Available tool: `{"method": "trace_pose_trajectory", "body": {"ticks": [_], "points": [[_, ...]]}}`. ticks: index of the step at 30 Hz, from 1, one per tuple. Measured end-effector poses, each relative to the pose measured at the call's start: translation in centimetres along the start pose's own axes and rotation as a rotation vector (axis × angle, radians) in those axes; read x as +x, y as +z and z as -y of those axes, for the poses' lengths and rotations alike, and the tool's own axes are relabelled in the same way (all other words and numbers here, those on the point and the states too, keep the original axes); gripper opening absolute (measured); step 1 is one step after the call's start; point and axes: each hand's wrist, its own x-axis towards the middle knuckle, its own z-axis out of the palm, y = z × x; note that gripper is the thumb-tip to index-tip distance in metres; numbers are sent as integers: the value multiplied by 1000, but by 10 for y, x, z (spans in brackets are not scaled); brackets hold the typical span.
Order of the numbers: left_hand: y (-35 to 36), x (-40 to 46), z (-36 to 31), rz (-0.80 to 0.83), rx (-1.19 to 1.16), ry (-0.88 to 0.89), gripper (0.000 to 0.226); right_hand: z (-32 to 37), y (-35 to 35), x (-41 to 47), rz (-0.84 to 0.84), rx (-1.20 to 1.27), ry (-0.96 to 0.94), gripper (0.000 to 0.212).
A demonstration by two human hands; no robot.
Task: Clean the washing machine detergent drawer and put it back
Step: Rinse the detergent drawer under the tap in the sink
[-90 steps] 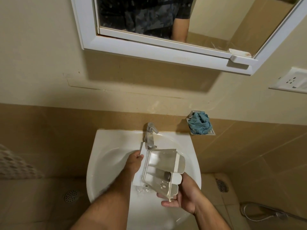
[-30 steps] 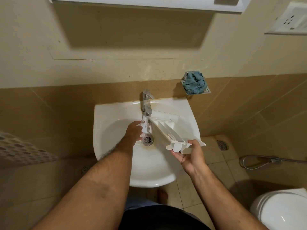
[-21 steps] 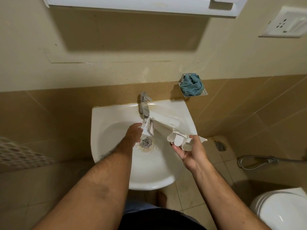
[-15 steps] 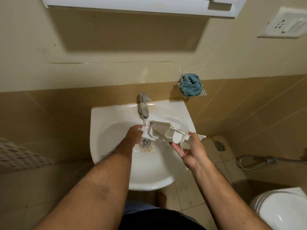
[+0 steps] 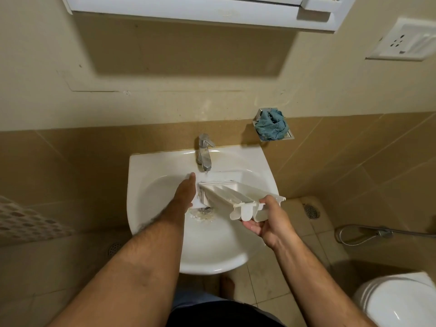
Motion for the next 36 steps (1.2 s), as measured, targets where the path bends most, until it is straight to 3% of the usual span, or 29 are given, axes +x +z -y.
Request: {"method": "trace_pose_trajectory", "body": {"ticks": [3, 7, 15, 23, 26, 29, 33, 36], "points": [[-4, 2, -1, -62, 1, -3, 77, -5, -2, 3, 31, -103, 11, 16], [-18, 7, -3, -126, 88, 85, 76, -5, -8, 11, 41, -242, 2, 21], [-45, -2, -6, 26, 381, 85, 65, 4, -25, 32, 148, -386, 69, 6], [-47, -13, -6, 175, 638, 142, 42, 17, -35, 63, 153, -379, 150, 30], [-37, -19, -1, 153, 545, 109, 42, 23, -43, 72, 167, -376, 162, 36], [-33, -29, 5, 119, 379, -53, 52, 26, -42, 83, 211, -394, 162, 39], [-36, -37, 15, 88, 48, -100, 57, 37, -23, 95, 197, -463, 67, 8], [-36, -42, 19, -12, -83, -49, 46, 49, -5, 105, 189, -601, 1, 34]]}}
